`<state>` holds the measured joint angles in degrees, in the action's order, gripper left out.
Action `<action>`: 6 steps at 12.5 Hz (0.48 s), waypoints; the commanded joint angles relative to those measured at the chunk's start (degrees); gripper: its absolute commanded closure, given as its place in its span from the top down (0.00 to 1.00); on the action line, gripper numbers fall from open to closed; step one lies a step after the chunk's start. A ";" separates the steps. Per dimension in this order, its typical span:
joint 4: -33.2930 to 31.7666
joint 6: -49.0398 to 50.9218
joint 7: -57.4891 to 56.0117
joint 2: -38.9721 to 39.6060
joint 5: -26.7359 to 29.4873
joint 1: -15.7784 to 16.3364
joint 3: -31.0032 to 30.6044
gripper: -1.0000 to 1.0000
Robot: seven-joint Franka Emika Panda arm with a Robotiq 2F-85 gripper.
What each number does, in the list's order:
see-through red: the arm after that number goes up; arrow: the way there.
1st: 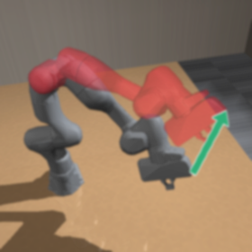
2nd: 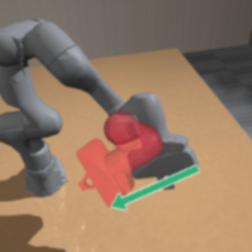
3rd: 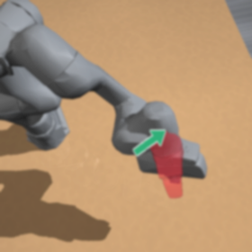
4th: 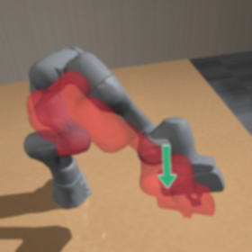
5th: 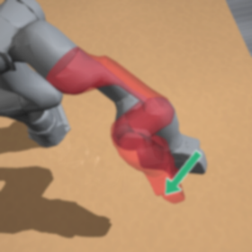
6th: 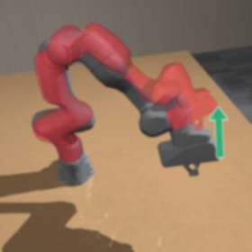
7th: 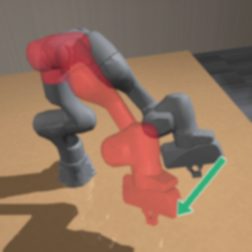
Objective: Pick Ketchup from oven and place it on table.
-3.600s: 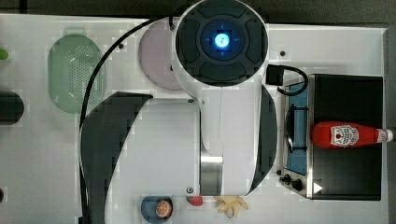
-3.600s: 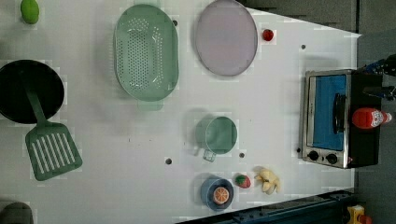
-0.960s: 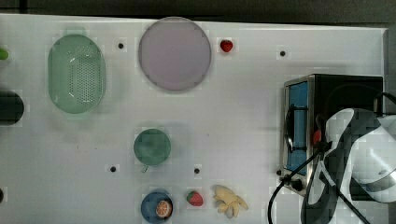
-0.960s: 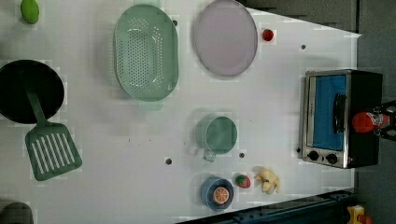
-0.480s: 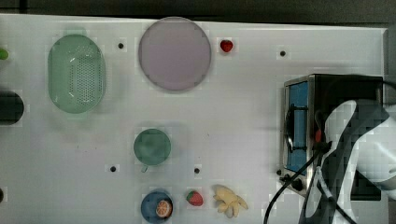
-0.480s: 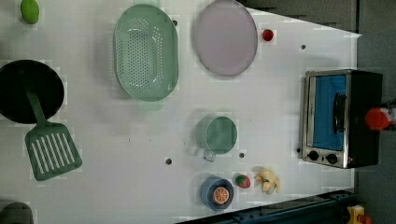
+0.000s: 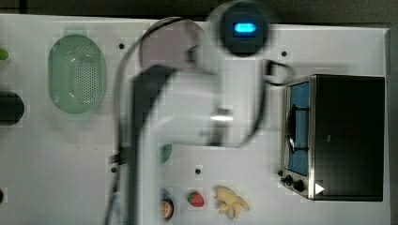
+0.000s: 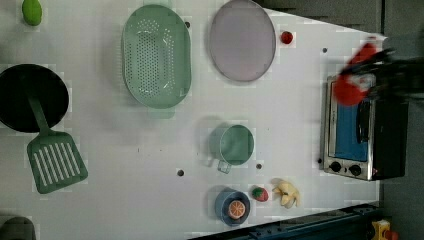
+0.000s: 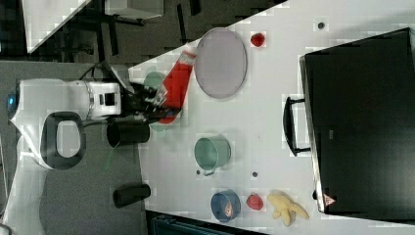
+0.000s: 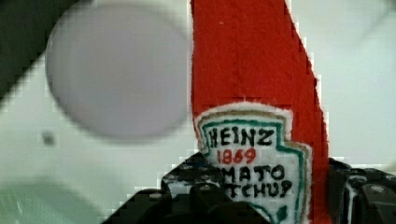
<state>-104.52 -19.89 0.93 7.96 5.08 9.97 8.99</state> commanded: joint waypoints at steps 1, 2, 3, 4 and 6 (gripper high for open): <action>-8.26 -6.97 1.61 0.38 0.02 -0.56 0.97 0.61; -10.94 -9.87 1.61 0.39 -0.43 -0.57 1.13 0.61; -13.79 -12.79 1.61 0.41 -0.79 -0.61 1.25 0.61; -17.56 -16.84 1.61 0.50 -0.88 -0.68 1.36 0.61; -21.65 -21.23 1.61 1.18 -1.07 -0.95 1.82 0.61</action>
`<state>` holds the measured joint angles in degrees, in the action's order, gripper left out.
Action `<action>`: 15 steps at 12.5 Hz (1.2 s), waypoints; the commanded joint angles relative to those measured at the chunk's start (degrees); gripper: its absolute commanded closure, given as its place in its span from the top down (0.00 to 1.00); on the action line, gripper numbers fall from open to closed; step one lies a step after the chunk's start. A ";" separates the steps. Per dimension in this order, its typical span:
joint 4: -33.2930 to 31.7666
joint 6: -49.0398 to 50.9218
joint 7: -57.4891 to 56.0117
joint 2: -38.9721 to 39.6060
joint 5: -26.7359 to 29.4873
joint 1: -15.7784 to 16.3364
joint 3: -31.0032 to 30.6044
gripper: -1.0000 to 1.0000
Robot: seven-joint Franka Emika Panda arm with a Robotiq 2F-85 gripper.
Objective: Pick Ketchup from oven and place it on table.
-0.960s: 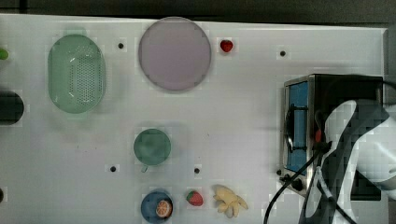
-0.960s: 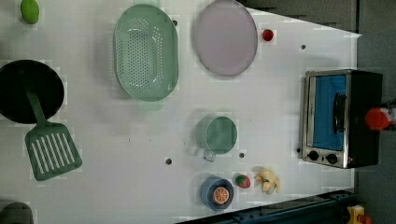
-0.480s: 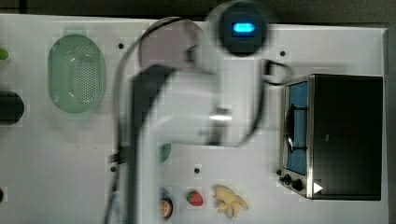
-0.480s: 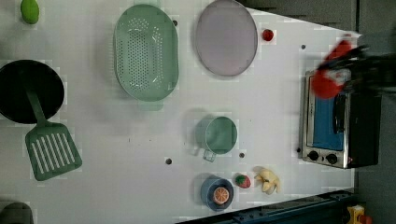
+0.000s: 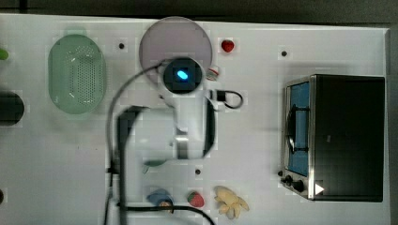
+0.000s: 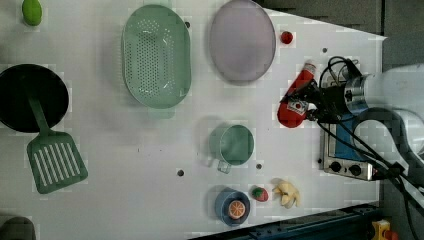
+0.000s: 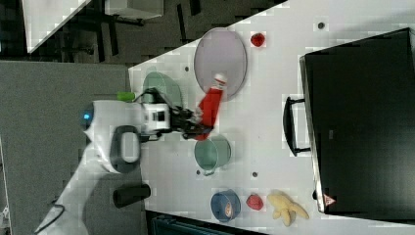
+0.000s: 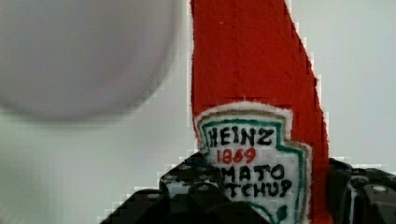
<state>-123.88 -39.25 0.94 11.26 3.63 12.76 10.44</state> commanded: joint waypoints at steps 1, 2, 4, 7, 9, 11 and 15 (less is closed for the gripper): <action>-3.74 -3.00 1.61 -1.30 0.39 -3.78 0.84 0.61; -4.88 -5.20 1.61 0.24 0.39 -3.78 1.31 0.61; -5.87 -10.24 1.61 3.38 0.39 -3.78 1.62 0.61; -6.51 -14.03 1.61 7.08 0.40 -3.78 1.66 0.71; -6.55 -16.55 1.78 8.22 0.47 -3.77 1.72 0.97; -5.98 -16.47 2.71 6.11 0.51 -3.77 1.96 1.00; -1.69 -7.04 7.54 -4.97 0.49 -3.67 1.96 1.00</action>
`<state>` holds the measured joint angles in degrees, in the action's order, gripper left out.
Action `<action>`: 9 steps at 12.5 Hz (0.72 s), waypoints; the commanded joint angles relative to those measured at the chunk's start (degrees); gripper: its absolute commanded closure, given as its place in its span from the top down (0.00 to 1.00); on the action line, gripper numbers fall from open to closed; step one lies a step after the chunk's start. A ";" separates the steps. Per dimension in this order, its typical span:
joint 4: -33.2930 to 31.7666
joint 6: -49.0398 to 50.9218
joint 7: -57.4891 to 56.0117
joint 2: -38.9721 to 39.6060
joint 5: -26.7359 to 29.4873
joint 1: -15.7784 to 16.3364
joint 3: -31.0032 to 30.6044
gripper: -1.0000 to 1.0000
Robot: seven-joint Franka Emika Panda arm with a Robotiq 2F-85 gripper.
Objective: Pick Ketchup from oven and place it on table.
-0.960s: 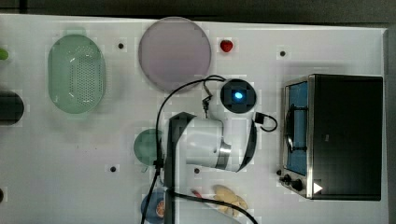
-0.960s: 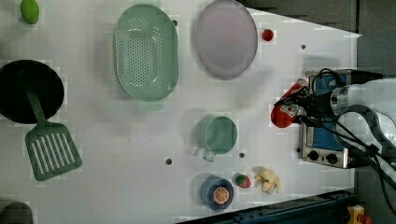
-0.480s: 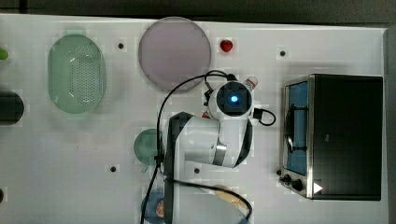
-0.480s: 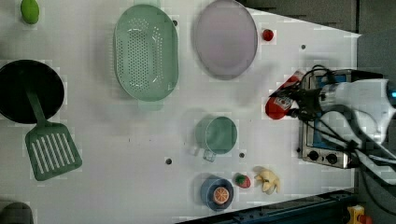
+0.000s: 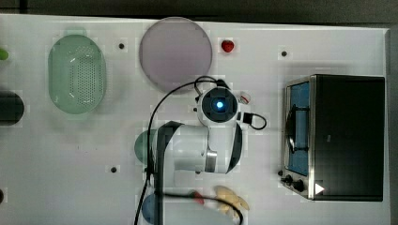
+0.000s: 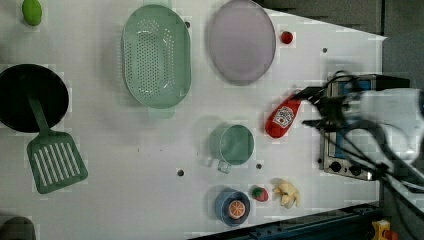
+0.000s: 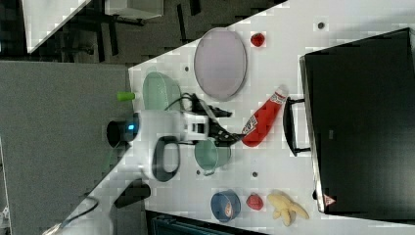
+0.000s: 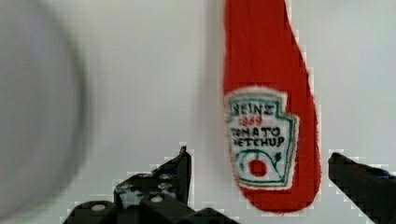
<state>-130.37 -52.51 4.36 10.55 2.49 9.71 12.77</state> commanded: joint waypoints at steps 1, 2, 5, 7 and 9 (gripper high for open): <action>8.34 13.30 4.12 -7.91 1.61 -0.62 -0.38 1.00; 12.22 18.36 4.12 -10.57 1.60 -0.62 -0.39 1.00; 22.41 31.82 5.35 -14.61 0.28 -0.67 -0.33 1.00; 28.45 42.04 5.99 -14.55 -3.36 -0.60 -0.43 1.00; 31.43 48.70 6.08 -14.68 -3.37 -0.59 -0.48 1.00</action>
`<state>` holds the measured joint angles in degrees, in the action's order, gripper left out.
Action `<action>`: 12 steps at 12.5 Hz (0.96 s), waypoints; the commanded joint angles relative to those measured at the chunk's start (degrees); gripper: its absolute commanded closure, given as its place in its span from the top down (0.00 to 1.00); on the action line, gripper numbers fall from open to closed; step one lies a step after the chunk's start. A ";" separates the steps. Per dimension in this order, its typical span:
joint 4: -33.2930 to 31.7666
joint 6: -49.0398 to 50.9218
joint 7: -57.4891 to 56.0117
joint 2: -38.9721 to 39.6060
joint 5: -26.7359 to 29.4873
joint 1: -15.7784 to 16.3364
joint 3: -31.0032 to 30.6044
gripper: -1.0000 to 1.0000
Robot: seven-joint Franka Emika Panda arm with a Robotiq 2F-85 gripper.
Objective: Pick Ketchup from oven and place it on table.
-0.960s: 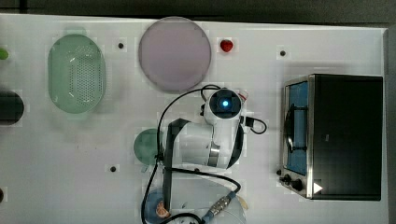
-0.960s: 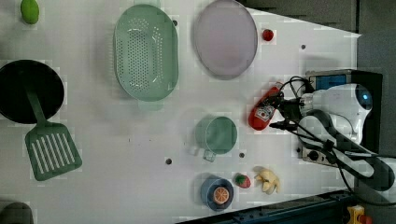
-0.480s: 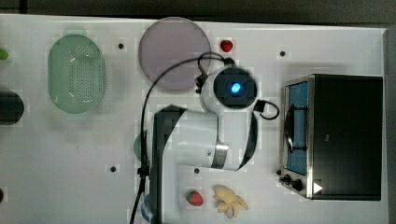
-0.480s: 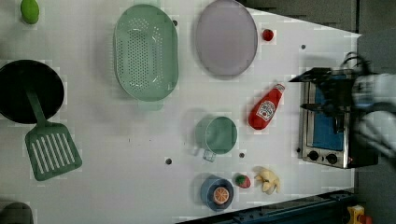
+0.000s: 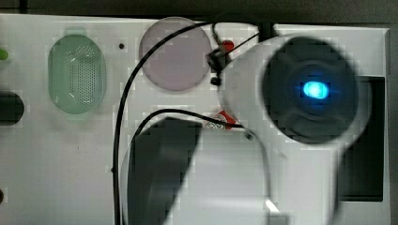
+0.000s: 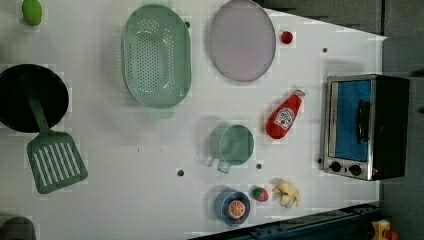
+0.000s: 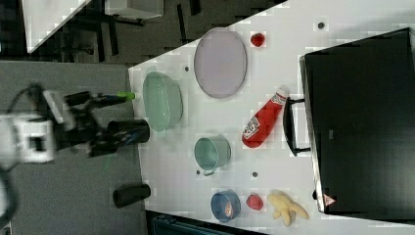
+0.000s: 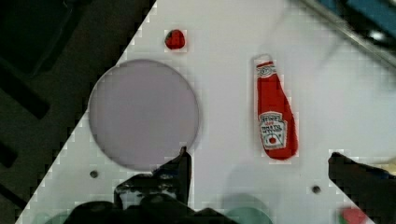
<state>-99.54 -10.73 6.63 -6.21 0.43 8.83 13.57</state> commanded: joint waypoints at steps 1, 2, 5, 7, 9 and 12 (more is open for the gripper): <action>1.63 8.88 3.82 2.09 -1.33 0.28 -1.23 1.00; 1.97 9.33 3.81 2.12 -1.33 0.31 -1.25 1.00; 1.62 9.35 3.82 2.52 -1.33 0.31 -1.24 1.00; 1.58 9.35 3.81 2.81 -1.33 0.31 -1.25 1.00; 1.58 9.35 3.82 3.04 -1.32 0.31 -1.25 1.00; 1.58 9.35 3.82 3.20 -1.33 0.31 -1.24 1.00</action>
<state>-100.55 -1.44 7.43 0.30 -1.93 9.30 12.03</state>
